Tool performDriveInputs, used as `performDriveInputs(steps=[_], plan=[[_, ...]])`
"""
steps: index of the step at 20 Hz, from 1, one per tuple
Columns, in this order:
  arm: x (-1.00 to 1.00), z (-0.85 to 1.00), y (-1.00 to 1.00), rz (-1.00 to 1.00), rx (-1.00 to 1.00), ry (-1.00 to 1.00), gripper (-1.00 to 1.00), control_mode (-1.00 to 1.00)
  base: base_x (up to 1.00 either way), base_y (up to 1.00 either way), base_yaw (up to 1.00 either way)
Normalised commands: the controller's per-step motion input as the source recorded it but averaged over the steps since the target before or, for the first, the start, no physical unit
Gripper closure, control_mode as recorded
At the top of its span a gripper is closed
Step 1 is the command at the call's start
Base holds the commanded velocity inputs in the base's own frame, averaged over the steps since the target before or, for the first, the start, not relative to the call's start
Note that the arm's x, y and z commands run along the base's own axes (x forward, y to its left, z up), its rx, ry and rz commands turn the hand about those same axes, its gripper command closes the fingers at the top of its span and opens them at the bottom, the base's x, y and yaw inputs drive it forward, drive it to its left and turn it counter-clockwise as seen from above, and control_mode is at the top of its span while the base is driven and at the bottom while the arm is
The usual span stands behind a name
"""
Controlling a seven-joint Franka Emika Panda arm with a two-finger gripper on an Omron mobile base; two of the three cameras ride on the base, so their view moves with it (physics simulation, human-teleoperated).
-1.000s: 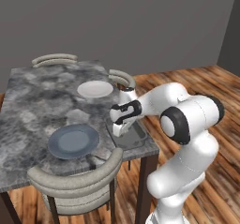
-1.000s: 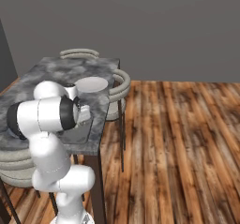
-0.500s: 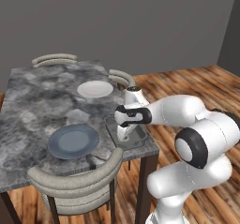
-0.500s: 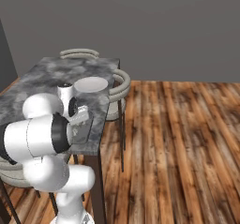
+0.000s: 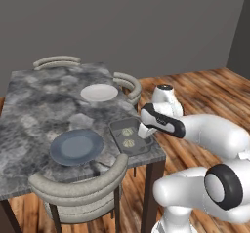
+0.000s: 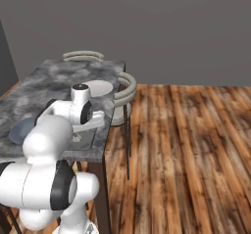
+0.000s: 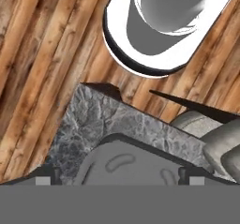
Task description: Place two dumplings into each of the tupperware containers and then place the containers in the fridge.
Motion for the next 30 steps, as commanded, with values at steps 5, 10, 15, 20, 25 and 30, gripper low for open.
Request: performDriveInputs(steps=[5, 10, 15, 20, 25, 30], plan=[[0.02, 0.00, -0.46, -0.38, 0.10, 0.02, -1.00, -1.00, 0.00, 0.00, 0.00], [0.11, -0.07, -0.01, -0.34, 0.05, 0.01, -1.00, -1.00, 0.00, 0.00, 0.00], [0.17, -0.27, 0.24, -0.38, 0.00, 0.07, -1.00, -1.00, 0.00, 0.00, 0.00], [0.25, -0.39, 0.05, -0.42, 0.02, 0.11, -1.00, -1.00, 0.00, 0.00, 0.00], [0.33, -0.31, 0.02, -0.42, 0.03, 0.09, -1.00, -1.00, 0.00, 0.00, 0.00], [0.06, -0.23, 0.01, -0.37, 0.06, 0.12, -1.00, -1.00, 0.00, 0.00, 0.00]])
